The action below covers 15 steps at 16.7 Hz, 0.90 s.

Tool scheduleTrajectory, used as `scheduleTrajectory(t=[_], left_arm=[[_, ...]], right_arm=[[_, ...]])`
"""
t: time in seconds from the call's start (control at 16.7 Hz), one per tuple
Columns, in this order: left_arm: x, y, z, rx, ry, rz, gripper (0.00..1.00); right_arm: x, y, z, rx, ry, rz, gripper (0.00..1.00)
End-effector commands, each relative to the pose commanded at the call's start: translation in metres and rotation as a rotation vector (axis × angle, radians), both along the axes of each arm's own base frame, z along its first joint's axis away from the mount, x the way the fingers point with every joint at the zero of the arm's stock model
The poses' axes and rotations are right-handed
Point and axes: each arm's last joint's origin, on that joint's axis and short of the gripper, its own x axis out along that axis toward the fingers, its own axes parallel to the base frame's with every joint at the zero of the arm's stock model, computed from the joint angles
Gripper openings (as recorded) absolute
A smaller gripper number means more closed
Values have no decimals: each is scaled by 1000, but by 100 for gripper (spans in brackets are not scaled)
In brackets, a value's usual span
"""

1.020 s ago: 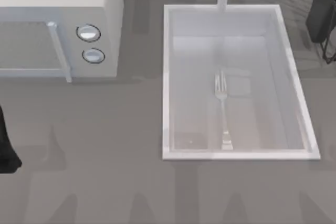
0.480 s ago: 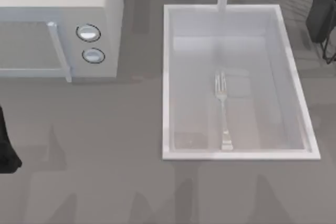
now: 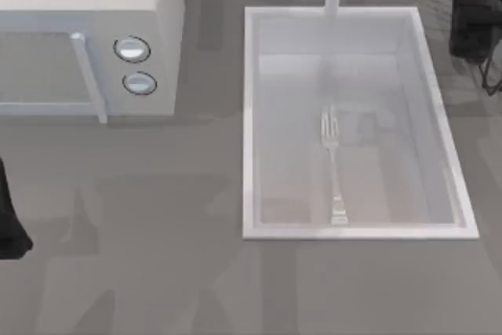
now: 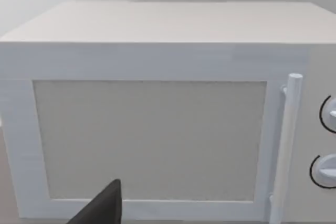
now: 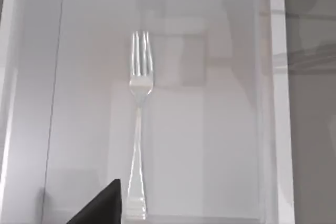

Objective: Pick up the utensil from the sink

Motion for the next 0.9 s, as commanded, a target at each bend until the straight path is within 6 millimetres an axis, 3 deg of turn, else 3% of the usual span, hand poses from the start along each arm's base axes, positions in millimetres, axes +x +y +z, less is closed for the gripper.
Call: scheduleTrajectory(t=[0.18, 0.42, 0.72, 0.9], left_arm=[[0, 0, 0, 0, 0, 0, 100], [0, 0, 0, 0, 0, 0, 100], [0, 0, 0, 0, 0, 0, 100], [0, 0, 0, 0, 0, 0, 100]], right_arm=[[58, 36, -16, -24, 187, 9, 100], [116, 83, -64, -76, 399, 16, 100], [149, 124, -128, -142, 574, 22, 100], [155, 135, -147, -161, 615, 24, 100]])
